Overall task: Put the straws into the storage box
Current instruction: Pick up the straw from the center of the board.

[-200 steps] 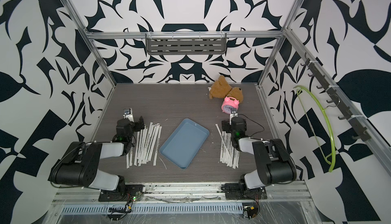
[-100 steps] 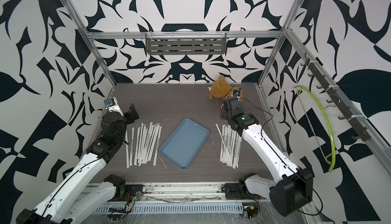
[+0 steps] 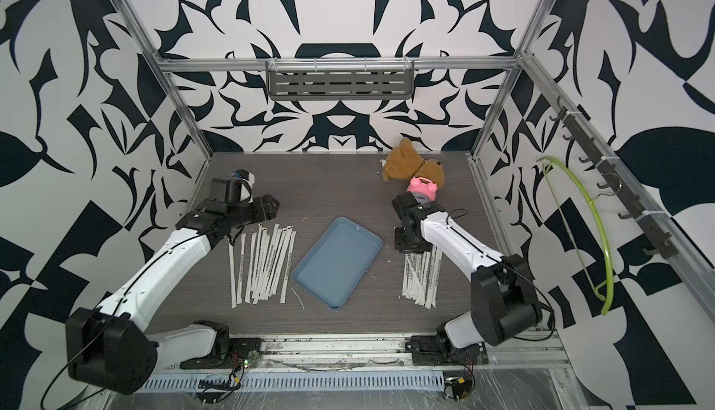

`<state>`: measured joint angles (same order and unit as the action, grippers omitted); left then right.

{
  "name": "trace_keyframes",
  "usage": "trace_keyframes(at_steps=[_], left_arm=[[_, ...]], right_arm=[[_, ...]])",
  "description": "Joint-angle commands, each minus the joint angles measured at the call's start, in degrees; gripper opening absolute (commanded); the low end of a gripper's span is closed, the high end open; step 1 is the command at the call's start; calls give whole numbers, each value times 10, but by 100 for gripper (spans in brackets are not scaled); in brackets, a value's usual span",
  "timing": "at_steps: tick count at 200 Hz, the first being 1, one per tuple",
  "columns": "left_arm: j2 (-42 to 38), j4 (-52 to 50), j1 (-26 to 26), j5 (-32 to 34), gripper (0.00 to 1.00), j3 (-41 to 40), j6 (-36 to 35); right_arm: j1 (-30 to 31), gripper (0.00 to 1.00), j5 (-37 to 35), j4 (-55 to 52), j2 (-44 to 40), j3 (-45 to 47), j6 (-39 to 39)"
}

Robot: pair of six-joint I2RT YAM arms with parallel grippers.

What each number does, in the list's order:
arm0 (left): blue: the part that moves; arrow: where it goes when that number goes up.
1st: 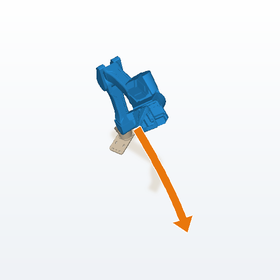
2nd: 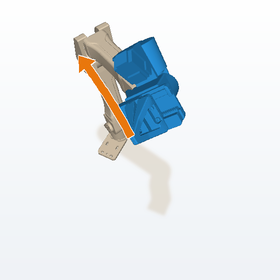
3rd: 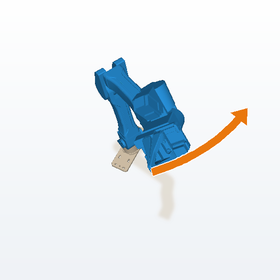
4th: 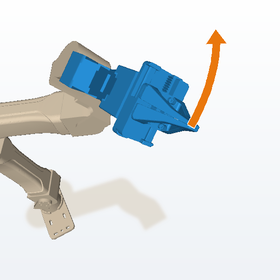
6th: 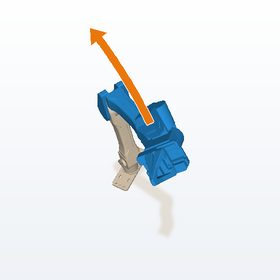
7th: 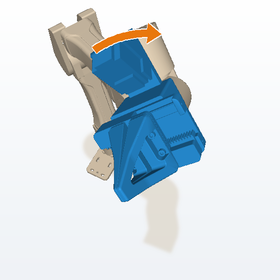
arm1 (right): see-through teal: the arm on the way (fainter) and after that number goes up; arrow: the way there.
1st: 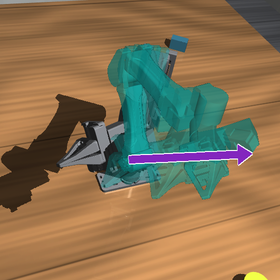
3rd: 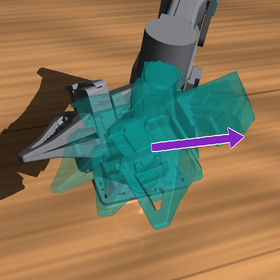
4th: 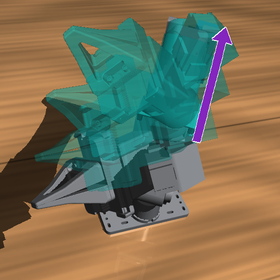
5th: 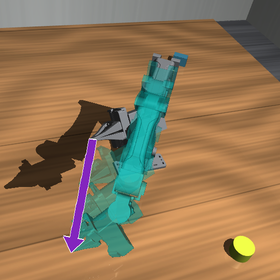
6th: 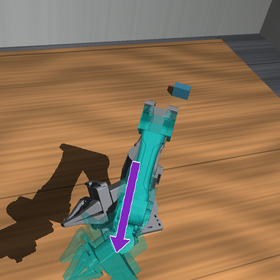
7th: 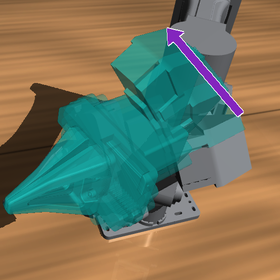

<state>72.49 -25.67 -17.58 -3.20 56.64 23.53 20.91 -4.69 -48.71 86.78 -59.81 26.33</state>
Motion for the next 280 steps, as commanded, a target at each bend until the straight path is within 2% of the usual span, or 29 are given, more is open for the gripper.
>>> trace_keyframes(at_steps=[1,26,105,125,147,167,213,241,280], left_arm=[[30,-17,-38,-44,83,11,18],[69,-14,-55,-52,84,22,13],[164,-13,-68,-90,83,69,-8],[176,-8,-73,-94,82,69,-8],[189,-7,-75,-95,81,69,-8],[193,-5,-75,-97,80,66,-8],[194,-2,-79,-100,80,58,-6],[192,0,-81,-99,79,57,-5],[193,0,-82,-100,79,55,-5]], right_arm=[[-4,28,13,23,27,-34,-21],[-10,31,14,43,73,-42,-32],[-40,30,20,76,164,-59,-61],[-40,29,24,78,169,-61,-64],[-40,22,25,71,168,-61,-66],[-40,22,25,61,154,-59,-68],[-40,30,28,38,131,-61,-70],[-40,24,29,41,135,-59,-69],[-39,20,32,48,147,-59,-65]])
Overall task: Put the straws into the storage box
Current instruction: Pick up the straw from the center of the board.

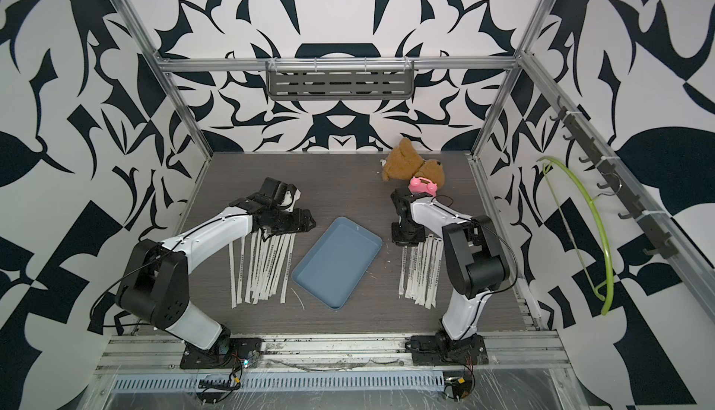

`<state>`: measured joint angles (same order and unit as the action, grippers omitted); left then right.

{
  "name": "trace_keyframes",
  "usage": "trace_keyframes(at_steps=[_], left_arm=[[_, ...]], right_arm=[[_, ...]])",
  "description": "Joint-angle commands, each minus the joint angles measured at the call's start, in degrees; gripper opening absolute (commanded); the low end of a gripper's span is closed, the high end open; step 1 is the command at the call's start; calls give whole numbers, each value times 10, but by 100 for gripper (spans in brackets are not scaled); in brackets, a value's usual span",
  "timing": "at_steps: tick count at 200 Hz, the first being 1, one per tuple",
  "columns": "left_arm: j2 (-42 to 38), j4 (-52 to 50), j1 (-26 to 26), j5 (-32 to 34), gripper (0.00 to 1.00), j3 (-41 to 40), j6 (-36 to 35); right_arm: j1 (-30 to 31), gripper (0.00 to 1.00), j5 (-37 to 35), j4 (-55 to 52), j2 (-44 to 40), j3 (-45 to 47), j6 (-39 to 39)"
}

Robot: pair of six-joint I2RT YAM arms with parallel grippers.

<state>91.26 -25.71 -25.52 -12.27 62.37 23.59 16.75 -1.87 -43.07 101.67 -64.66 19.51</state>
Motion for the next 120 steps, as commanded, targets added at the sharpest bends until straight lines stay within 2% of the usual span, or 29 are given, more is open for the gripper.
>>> trace_keyframes(at_steps=[1,69,95,120], left_arm=[[5,0,-2,-9,79,-3,-6],[3,-1,-4,-6,78,-11,-5],[-3,-2,-4,-2,77,-17,-3],[-7,2,-4,-7,76,-27,0]], right_arm=[[2,20,4,-8,-1,-10,3],[2,13,13,9,16,2,16],[9,12,13,-2,-13,5,38],[24,11,10,-18,-52,10,93]])
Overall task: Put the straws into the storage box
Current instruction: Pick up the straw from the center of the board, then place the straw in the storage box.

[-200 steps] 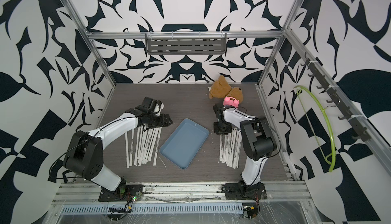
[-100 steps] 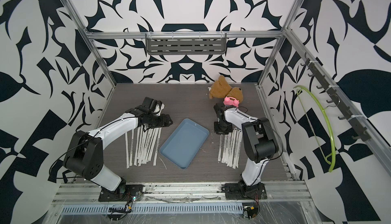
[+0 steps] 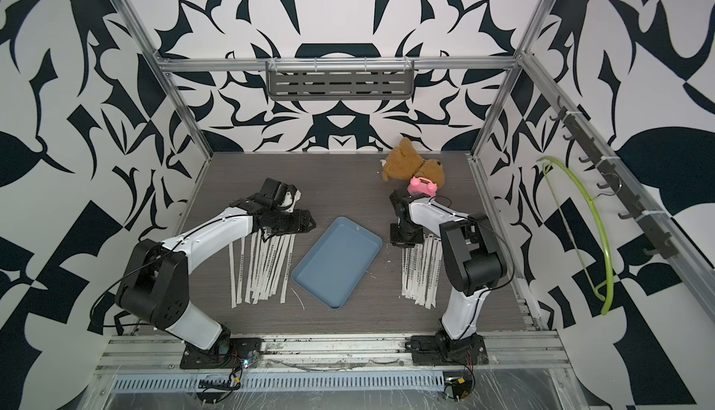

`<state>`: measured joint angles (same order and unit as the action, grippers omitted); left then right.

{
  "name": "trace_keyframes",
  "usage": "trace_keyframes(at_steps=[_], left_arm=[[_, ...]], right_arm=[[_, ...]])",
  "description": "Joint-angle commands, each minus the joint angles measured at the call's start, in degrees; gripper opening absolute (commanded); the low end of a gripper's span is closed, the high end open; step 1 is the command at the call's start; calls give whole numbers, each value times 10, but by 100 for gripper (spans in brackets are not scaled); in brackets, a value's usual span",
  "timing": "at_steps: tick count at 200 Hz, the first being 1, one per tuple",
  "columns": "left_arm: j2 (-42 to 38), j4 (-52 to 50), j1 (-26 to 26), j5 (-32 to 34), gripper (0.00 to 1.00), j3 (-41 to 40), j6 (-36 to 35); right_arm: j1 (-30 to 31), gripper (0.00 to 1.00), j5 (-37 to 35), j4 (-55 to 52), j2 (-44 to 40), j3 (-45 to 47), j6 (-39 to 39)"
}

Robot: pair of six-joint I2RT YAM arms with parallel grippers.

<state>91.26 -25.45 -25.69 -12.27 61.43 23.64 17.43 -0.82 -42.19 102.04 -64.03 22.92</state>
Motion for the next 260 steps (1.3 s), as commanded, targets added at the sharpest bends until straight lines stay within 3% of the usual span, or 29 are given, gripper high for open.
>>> trace_keyframes(at_steps=[1,44,72,93,107,133,166,260], left_arm=[[-7,0,-2,-9,76,-18,0],[-23,16,-2,-34,75,-37,6],[-23,25,-1,-43,74,-48,8],[-28,30,-1,-47,73,-53,14],[-40,25,-2,-46,72,-53,17],[-63,3,-1,-26,72,-49,7],[-75,-4,10,-25,72,-58,0],[-108,-10,42,-33,71,-86,-7]], right_arm=[[18,11,-1,-28,-57,3,62],[55,10,-43,-83,-146,-6,194],[133,8,-74,-114,-172,-43,310],[214,5,-93,-93,-134,-95,418],[266,3,-144,-85,-85,-144,470],[312,0,-171,-73,-10,-207,538],[325,0,-164,-55,56,-246,582],[335,0,-135,-59,132,-292,597]])
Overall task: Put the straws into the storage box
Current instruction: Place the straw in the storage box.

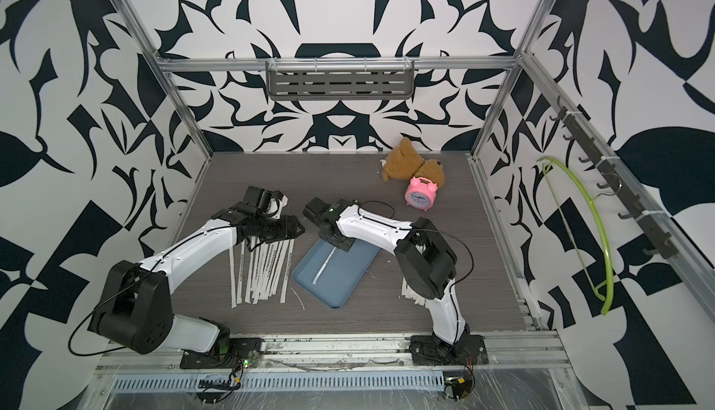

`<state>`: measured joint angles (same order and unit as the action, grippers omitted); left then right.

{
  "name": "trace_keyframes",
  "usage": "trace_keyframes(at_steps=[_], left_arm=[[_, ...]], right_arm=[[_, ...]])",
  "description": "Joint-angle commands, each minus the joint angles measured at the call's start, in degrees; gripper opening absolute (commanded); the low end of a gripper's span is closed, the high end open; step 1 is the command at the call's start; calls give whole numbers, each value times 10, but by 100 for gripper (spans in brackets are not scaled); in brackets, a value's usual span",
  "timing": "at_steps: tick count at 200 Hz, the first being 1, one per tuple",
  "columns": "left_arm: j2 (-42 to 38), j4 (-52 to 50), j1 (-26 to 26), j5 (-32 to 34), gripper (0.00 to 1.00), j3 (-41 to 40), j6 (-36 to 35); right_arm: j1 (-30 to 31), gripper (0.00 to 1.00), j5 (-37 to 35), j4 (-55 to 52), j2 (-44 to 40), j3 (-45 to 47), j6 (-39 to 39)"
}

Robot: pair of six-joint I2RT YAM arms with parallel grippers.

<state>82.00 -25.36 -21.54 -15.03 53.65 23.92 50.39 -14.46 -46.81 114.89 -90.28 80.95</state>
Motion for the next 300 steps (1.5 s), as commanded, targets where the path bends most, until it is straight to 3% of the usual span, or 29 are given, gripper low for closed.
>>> trace_keyframes(at_steps=[1,90,187,300], left_arm=[[-16,-11,1,-5,71,-9,-10],[-30,-23,1,0,71,-12,-13],[-43,-25,1,-4,70,-18,-5],[-58,-28,1,-3,69,-22,3]], right_arm=[[6,0,1,-13,4,-30,17],[9,1,82,40,26,-13,65],[5,3,94,55,53,-18,57],[5,21,90,64,31,-9,12]])
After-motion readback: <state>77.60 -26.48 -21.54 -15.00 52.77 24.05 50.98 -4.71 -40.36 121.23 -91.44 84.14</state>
